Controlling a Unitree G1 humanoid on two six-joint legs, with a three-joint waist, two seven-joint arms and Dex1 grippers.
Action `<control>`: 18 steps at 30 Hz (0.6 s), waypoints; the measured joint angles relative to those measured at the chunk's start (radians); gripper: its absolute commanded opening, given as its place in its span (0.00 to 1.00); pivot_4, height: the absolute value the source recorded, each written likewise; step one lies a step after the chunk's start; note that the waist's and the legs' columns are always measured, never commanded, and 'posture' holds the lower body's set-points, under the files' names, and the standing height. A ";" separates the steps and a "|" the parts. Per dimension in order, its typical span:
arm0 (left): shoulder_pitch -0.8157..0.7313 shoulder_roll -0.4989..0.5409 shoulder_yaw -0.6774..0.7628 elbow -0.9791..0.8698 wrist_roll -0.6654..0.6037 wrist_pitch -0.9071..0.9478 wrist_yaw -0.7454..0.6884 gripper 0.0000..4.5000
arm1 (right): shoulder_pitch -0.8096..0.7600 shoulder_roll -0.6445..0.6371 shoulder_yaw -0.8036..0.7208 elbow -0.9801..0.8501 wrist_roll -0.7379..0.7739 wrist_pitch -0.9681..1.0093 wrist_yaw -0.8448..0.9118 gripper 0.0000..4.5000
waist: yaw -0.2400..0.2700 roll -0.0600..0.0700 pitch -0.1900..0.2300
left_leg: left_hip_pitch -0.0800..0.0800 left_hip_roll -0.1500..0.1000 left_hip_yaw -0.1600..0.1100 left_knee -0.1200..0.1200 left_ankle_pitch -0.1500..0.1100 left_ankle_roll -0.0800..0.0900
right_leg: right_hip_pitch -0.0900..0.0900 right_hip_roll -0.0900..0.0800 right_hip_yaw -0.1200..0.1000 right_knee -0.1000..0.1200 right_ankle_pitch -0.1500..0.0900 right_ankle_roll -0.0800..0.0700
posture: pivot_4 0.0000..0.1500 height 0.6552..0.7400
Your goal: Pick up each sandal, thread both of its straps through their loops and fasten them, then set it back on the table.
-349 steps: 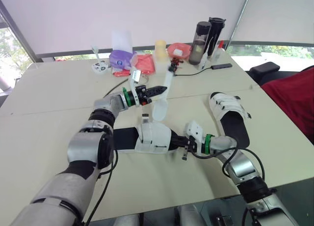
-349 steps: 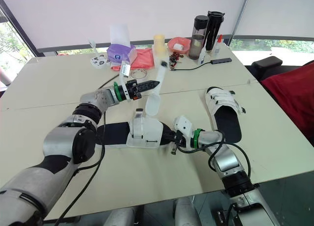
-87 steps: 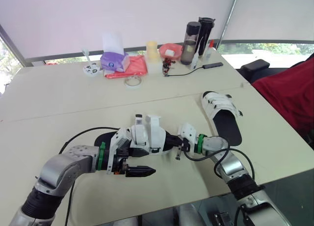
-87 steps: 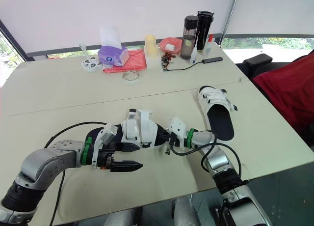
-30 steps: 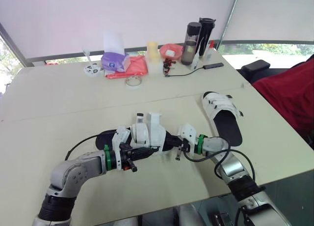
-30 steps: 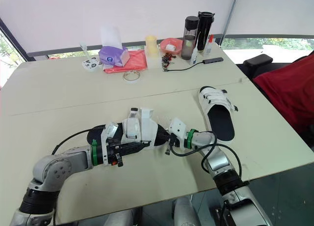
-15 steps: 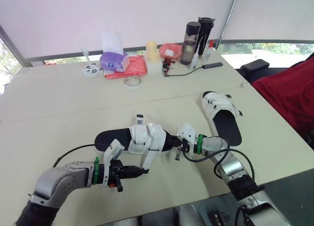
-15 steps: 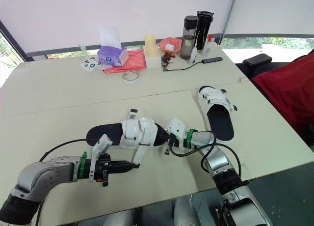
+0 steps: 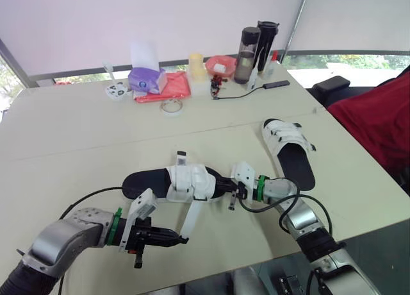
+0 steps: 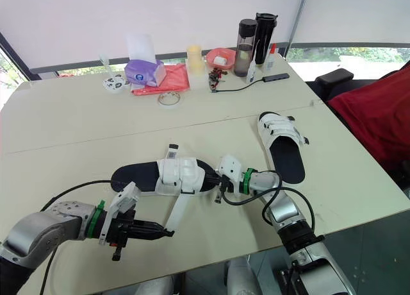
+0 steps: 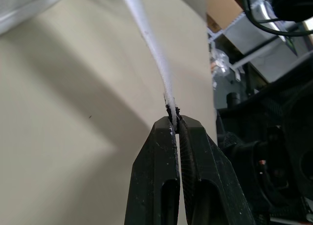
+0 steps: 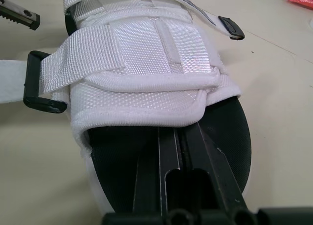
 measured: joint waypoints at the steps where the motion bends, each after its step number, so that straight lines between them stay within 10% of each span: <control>1: -0.006 -0.001 0.000 0.000 -0.001 0.000 -0.007 0.01 | 0.000 0.000 0.000 0.000 0.000 0.000 0.000 0.00 | 0.001 0.000 0.000 | 0.000 0.000 0.000 0.000 0.000 0.000 | 0.000 0.000 -0.001 0.001 0.000 0.000 | 1.00 1.00; 18: -0.254 -0.174 0.161 0.030 -0.314 0.218 0.143 0.01 | -0.001 0.001 0.000 0.003 0.000 0.000 -0.005 0.00 | 0.004 -0.001 0.000 | 0.003 -0.002 -0.001 0.002 0.002 0.003 | 0.003 0.004 -0.003 0.005 -0.001 0.003 | 1.00 1.00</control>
